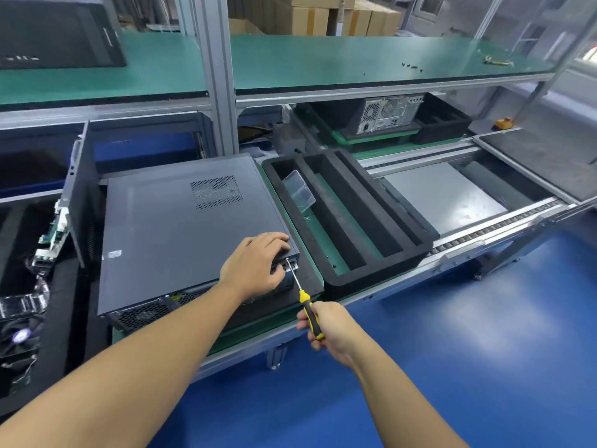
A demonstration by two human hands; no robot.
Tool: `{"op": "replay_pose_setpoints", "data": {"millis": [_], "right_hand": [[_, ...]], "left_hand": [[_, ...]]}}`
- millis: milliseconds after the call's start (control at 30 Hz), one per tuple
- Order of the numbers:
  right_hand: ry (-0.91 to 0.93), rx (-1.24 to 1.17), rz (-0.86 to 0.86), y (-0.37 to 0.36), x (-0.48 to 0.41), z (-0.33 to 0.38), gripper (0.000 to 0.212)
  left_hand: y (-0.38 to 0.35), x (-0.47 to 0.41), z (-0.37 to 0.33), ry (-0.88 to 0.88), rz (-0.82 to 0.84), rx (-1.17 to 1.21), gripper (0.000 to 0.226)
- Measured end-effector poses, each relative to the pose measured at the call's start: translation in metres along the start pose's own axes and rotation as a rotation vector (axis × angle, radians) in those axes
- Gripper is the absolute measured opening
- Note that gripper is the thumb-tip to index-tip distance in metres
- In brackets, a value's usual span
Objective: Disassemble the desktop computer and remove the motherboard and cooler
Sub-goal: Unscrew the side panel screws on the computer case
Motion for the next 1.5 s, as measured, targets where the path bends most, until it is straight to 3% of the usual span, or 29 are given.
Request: {"op": "replay_pose_setpoints", "data": {"millis": [133,200,233,300,367,433,500,600,700,800,900,1133,1233,1367,1500], "right_hand": [[0.145,0.032,-0.045,0.005,0.003,0.0,0.008],[0.16,0.028,-0.066,0.006,0.002,0.003,0.015],[0.162,0.046,-0.07,0.006,0.002,0.004,0.019],[0.158,0.089,-0.066,0.004,0.001,0.007,0.023],[0.136,0.09,-0.052,0.002,-0.001,0.007,0.023],[0.081,0.061,-0.054,-0.001,-0.001,0.005,0.017],[0.005,0.004,-0.075,-0.004,-0.001,0.003,0.019],[0.006,0.024,-0.106,-0.006,0.001,0.002,0.024],[0.042,-0.023,-0.064,-0.006,0.007,0.003,0.025],[-0.015,-0.186,-0.015,-0.001,0.015,0.005,0.042],[-0.075,-0.175,0.017,0.003,0.022,0.004,0.054],[0.021,-0.21,-0.095,0.002,0.016,0.004,0.035],[0.119,-0.181,-0.12,0.0,0.014,-0.002,0.019],[0.136,-0.151,-0.167,-0.005,0.013,-0.004,0.022],[-0.032,-0.221,-0.056,-0.002,0.019,-0.002,0.034]], "left_hand": [[0.008,0.011,-0.011,-0.023,-0.147,-0.03,0.021],[0.007,0.025,-0.02,-0.047,-0.153,-0.076,0.008],[0.004,0.032,-0.025,0.0,-0.104,-0.063,0.006],[-0.002,0.041,-0.035,0.254,0.023,0.04,0.006],[-0.006,0.039,-0.044,0.629,0.069,0.384,0.018],[-0.009,0.033,-0.054,0.978,0.074,0.932,0.027],[-0.011,0.027,-0.06,1.111,0.107,1.249,0.036],[-0.011,0.025,-0.068,1.125,0.141,1.405,0.025],[-0.01,0.024,-0.068,1.188,0.118,1.415,0.013],[-0.009,0.021,-0.066,1.241,0.126,1.451,0.009],[-0.008,0.019,-0.066,1.27,0.142,1.492,0.01],[-0.005,0.019,-0.068,1.236,0.19,1.583,0.008],[-0.006,0.018,-0.071,1.26,0.131,1.622,0.016],[-0.009,0.015,-0.071,1.297,0.05,1.584,0.022],[-0.009,0.013,-0.07,1.321,0.04,1.607,0.009]]}}
Point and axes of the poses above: each hand's wrist, its own x-axis away from the middle knuckle, its own y-axis out of the back of the hand, z = x × y, the point moved 1 cm from there along -x, towards the middle knuckle, and after that the axes turned 2 degrees about -z, right-handed, at the moved point
